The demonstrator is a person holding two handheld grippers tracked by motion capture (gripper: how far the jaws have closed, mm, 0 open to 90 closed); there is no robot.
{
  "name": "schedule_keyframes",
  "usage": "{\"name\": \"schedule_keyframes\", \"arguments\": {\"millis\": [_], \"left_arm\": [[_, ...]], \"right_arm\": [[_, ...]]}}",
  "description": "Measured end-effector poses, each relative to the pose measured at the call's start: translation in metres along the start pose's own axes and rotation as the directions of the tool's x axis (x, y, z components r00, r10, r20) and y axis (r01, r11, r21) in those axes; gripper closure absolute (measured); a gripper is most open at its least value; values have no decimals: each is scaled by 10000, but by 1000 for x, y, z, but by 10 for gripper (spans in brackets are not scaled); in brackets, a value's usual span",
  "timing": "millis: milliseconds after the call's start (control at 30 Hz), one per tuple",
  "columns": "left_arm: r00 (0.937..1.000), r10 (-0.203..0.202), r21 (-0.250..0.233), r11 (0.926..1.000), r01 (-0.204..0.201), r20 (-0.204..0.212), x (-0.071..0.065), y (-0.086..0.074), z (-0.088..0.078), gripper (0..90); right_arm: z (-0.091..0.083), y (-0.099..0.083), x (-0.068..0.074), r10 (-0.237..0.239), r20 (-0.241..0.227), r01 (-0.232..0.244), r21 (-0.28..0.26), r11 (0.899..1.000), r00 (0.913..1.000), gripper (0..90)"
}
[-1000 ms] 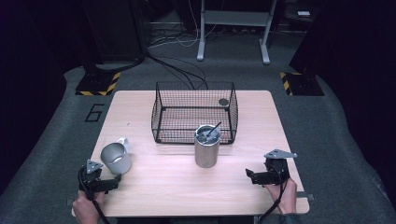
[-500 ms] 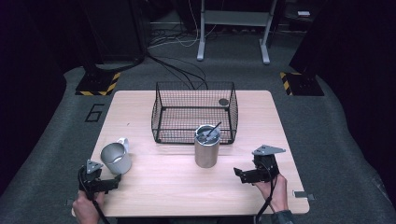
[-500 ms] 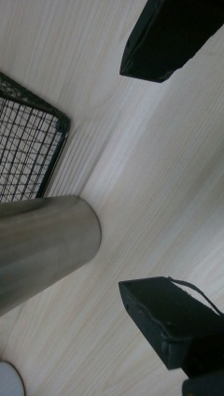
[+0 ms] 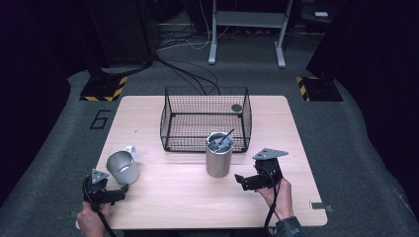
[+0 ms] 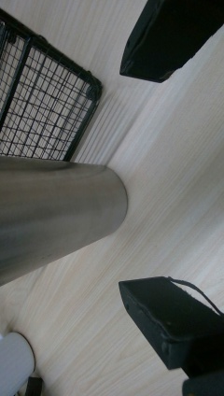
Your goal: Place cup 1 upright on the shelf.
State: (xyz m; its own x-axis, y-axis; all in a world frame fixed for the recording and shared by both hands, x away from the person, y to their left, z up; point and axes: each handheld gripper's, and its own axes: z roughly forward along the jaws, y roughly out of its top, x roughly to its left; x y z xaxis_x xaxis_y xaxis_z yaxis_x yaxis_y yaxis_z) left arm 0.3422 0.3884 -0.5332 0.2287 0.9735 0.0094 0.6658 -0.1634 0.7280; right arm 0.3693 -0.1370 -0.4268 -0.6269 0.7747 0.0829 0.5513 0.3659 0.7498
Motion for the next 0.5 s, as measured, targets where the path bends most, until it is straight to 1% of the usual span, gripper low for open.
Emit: {"name": "schedule_keyframes", "arguments": {"millis": [100,133,400,433,500], "left_arm": [[10000,-22,27,10000,21,9,0,0,0,3],[10000,-18,15,10000,18,7,0,0,0,3],[10000,-21,13,10000,21,7,0,0,0,3],[10000,-4,-2,10000,4,2,0,0,0,4],[10000,-3,1,10000,3,3,0,0,0,4]], "right_arm": [[2,6,3,-134,-60,134,-15,9999,9999,0],[2,8,4,-91,-113,91,-13,10000,9999,0],[8,21,11,-224,-206,223,-63,9997,9995,0],[10,24,12,-277,-299,274,-98,9996,9992,0],[12,27,13,-278,-311,276,-84,9996,9991,0]]}}
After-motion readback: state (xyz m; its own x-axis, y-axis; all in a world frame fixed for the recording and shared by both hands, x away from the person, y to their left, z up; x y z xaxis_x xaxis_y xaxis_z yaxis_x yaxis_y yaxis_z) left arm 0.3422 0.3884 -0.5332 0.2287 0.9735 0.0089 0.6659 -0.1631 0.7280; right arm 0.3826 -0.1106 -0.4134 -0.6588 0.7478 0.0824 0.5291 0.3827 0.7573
